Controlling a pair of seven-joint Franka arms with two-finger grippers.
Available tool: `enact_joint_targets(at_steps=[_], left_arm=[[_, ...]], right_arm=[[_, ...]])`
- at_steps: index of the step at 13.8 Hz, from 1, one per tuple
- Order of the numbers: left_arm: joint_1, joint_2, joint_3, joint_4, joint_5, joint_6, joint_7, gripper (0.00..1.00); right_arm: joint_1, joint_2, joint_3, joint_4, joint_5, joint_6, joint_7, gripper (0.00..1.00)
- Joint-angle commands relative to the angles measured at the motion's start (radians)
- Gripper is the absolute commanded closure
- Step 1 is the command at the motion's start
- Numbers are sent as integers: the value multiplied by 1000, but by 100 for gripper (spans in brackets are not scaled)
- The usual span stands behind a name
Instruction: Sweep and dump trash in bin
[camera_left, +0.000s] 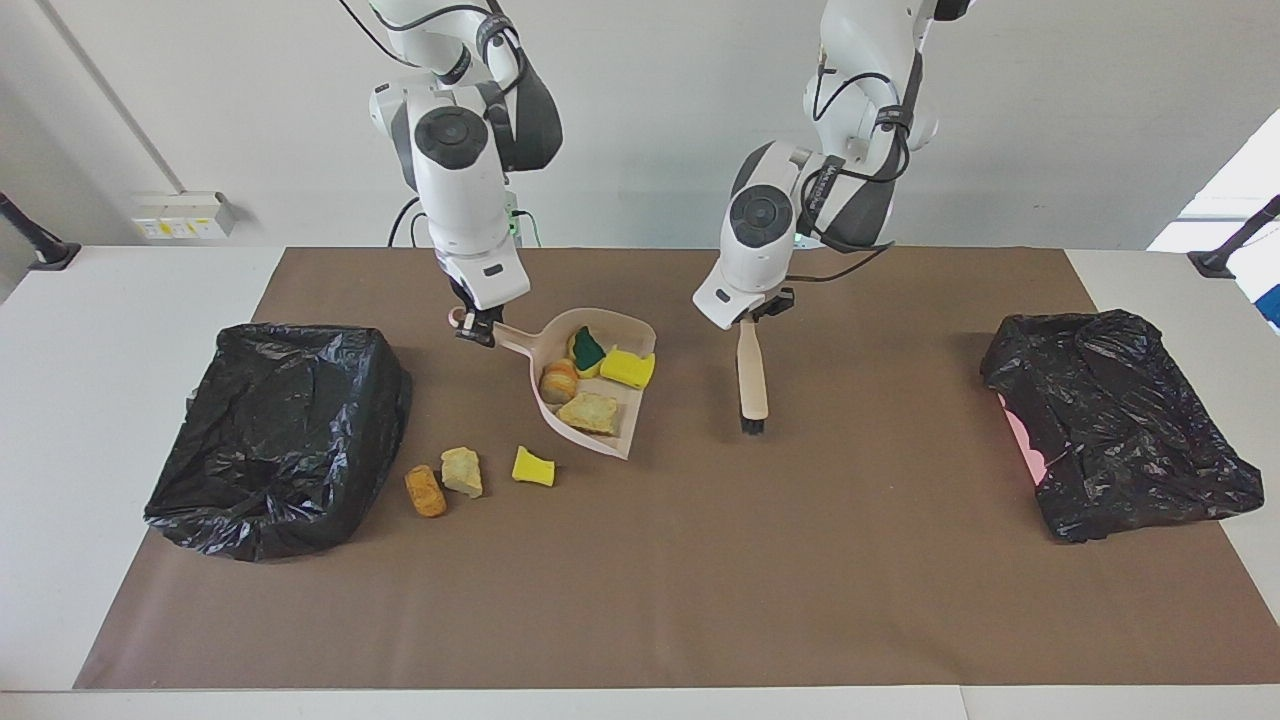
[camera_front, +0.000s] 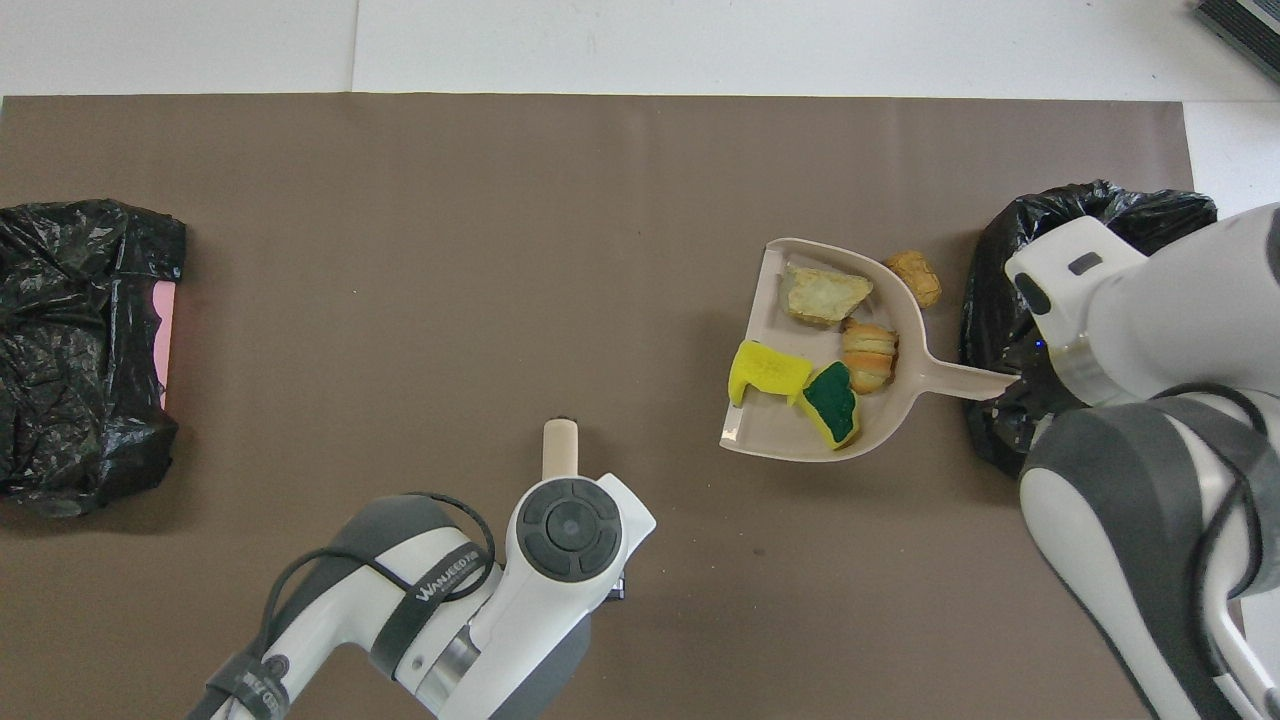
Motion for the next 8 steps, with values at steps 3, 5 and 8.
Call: enact_joint_targets(at_steps=[3,5,8], left_arm=[[-141,-113,18,-108,-100,41,-114,100],[-169,-102,18,-108,-140,52,-122,100],[-192,-79,18,-108,-154,95,-144,100]], right_arm=[[-177,-5,9,65,35,-52,-152,100],[-258,-5,6,75,47,-71,-248,100],[-381,-2,-20,91,47,-66,-373,100]])
